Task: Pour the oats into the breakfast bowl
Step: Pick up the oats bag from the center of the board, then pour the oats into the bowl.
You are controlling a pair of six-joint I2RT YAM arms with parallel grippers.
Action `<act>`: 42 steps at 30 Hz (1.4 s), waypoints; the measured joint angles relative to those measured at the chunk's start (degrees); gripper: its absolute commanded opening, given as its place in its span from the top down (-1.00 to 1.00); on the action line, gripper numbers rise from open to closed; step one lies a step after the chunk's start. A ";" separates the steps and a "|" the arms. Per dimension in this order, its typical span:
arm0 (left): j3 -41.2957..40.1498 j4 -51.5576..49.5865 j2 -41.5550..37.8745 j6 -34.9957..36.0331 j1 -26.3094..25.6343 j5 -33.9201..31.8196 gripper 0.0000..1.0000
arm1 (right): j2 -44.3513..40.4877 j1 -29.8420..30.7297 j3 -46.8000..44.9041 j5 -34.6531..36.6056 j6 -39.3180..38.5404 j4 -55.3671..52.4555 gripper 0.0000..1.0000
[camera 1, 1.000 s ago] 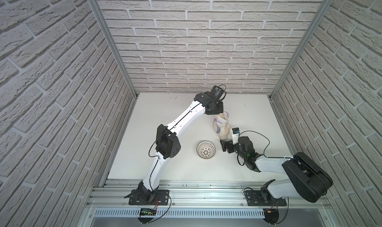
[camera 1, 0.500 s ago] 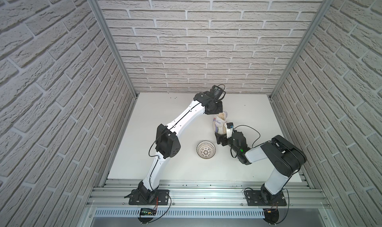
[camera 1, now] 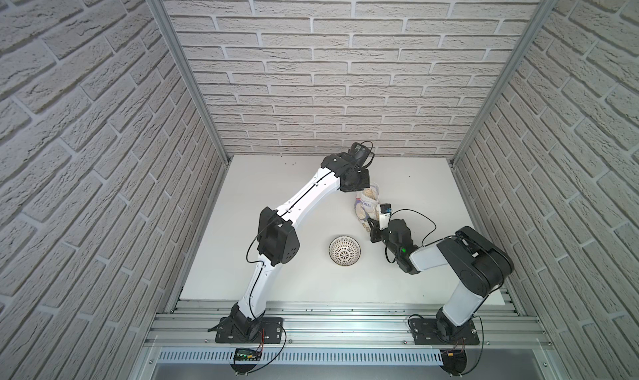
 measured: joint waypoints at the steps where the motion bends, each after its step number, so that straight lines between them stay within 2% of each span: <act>1: -1.29 0.24 -1.11 0.17 0.11 0.02 0.55 | -1.81 0.04 0.13 0.07 -0.66 -2.71 0.93; 4: -4.57 1.51 -4.76 0.59 0.48 0.68 0.04 | -6.40 0.11 1.36 0.46 -2.56 -11.69 0.94; 7: -9.03 3.76 -10.51 0.74 0.74 1.31 -0.25 | -10.36 0.48 2.58 0.81 -4.11 -19.28 0.94; 10: -14.80 6.56 -17.35 1.31 0.79 1.53 -0.34 | -15.06 0.72 2.73 1.70 -5.57 -26.73 0.93; 12: -21.00 9.18 -23.34 1.73 0.79 1.22 -0.49 | -19.23 1.01 2.78 2.62 -6.67 -32.92 0.93; 15: -29.29 11.43 -30.27 1.97 0.76 -0.11 -0.60 | -25.16 1.51 3.21 3.80 -8.26 -41.86 0.93; 22: -48.13 14.95 -42.95 1.05 0.76 -4.00 -0.66 | -35.87 4.68 8.61 6.99 -11.50 -63.47 0.93; 27: -59.65 18.23 -50.69 -1.79 0.76 -5.66 -0.71 | -39.82 9.16 14.23 11.32 -13.86 -73.79 0.93; 33: -69.55 21.53 -58.77 -6.14 0.70 -7.50 -0.72 | -39.60 16.63 21.29 20.28 -15.23 -84.63 0.93; 42: -81.72 26.99 -64.17 -12.85 0.31 -8.46 -0.71 | -37.16 23.76 22.29 29.53 -19.74 -95.30 0.93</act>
